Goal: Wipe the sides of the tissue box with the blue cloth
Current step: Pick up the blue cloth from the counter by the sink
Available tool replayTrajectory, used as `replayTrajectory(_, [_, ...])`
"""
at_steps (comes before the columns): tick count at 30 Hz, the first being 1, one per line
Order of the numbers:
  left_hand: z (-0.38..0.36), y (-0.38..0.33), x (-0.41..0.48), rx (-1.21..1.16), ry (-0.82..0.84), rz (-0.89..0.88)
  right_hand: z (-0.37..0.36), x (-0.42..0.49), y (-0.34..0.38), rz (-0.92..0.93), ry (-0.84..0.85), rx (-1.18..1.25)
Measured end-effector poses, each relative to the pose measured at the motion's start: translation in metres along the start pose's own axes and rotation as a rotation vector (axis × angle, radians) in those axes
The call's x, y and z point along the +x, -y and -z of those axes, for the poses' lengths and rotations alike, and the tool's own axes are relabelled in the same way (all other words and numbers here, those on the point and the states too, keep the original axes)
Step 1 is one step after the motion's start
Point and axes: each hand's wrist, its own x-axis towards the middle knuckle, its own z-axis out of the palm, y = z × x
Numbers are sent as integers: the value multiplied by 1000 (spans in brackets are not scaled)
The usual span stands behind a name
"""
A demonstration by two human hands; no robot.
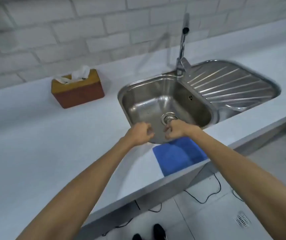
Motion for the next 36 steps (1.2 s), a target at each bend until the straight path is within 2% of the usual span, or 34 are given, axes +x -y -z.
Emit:
replayTrajectory(4, [-35, -9, -9, 8, 98, 31, -11, -12, -20, 31, -72, 63])
replayTrajectory(6, [-44, -11, -10, -22, 91, 72, -14, -14, -26, 62, -123, 71])
replayTrajectory(8, [-47, -12, -8, -53, 73, 138, -16, -16, -33, 86, -202, 82])
replayTrajectory(13, [-46, -22, -12, -94, 201, 316, -20, -28, -45, 57, -259, 93])
replayTrajectory(15, [-43, -26, -11, -302, 256, 392, -24, -31, -45, -12, -304, 34])
replayTrajectory(18, [-37, -41, -10, -782, 247, 452, -27, -33, -47, -118, -356, 36])
replayTrajectory(21, [-30, -53, -1, -1028, 86, 460, -25, -33, -47, -148, -417, 291])
replayTrajectory(24, [-14, -69, 10, -1073, -46, 371, -16, -30, -34, -166, -408, 657])
replayTrajectory(28, [8, -86, 22, -1024, -213, 238, 3, -18, -10, -133, -174, 1476])
replayTrajectory(30, [18, -85, 26, -1010, -253, 208, 11, -12, -2, -72, -58, 1731])
replayTrajectory(33, [35, -71, 28, -923, -334, 184, 18, -3, 10, 48, 73, 1868])
replayTrajectory(36, [49, -40, 23, -687, -555, 169, 22, 10, 31, 112, 104, 1830])
